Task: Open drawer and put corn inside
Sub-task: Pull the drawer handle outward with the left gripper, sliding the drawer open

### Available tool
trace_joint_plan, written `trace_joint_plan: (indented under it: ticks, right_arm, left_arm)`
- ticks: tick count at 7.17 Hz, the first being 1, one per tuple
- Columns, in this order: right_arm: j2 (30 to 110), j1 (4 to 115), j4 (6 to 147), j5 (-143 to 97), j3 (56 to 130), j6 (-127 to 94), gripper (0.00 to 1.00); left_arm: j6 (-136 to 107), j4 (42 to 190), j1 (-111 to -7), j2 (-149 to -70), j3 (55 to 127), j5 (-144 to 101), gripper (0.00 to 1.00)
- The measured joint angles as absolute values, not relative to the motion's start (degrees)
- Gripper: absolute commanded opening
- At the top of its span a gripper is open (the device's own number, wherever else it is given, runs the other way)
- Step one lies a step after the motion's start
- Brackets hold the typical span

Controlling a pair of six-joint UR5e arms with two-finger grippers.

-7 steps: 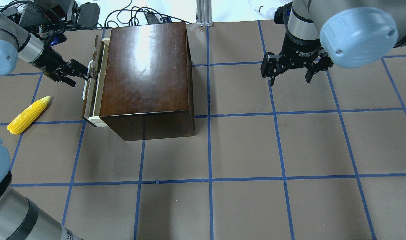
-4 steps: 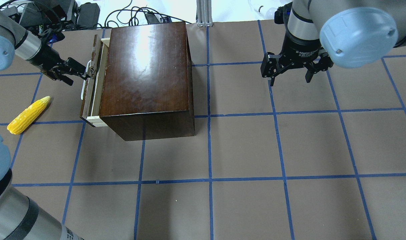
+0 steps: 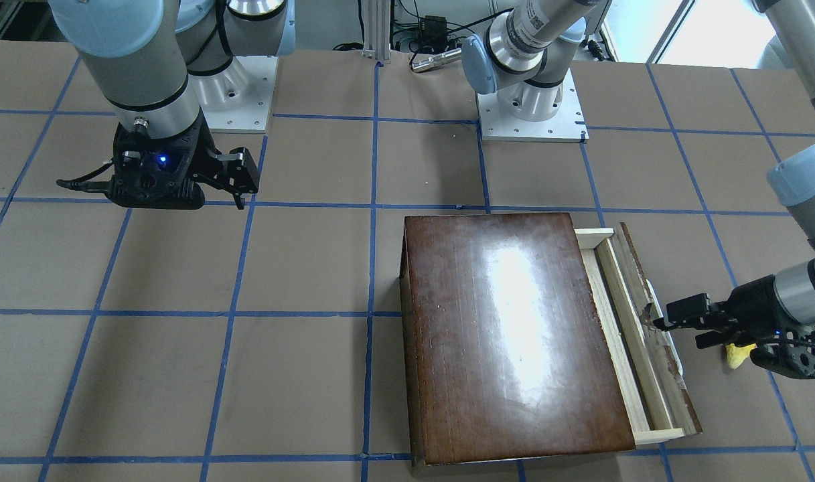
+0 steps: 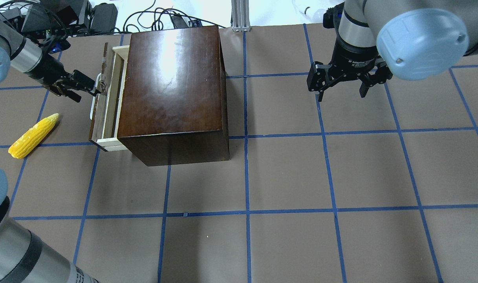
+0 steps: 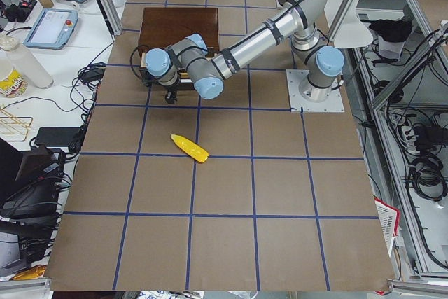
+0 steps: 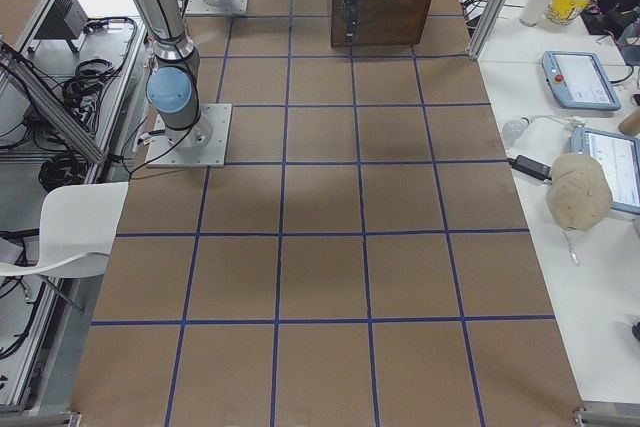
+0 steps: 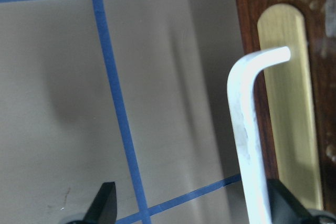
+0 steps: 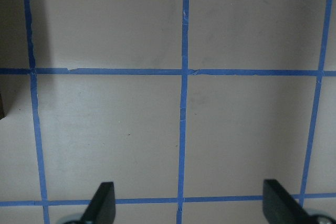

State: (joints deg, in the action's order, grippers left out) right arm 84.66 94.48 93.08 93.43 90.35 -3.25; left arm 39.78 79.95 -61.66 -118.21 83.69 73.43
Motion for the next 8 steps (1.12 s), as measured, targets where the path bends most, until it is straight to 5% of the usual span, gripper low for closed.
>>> trace_joint_plan:
  ticks: [8]
  right_arm:
    - [84.64,94.48,93.11,93.43,90.35,-3.25,1.0]
  left_arm:
    - [44.9,80.0,-59.59,-118.73,82.4,76.64,1.0]
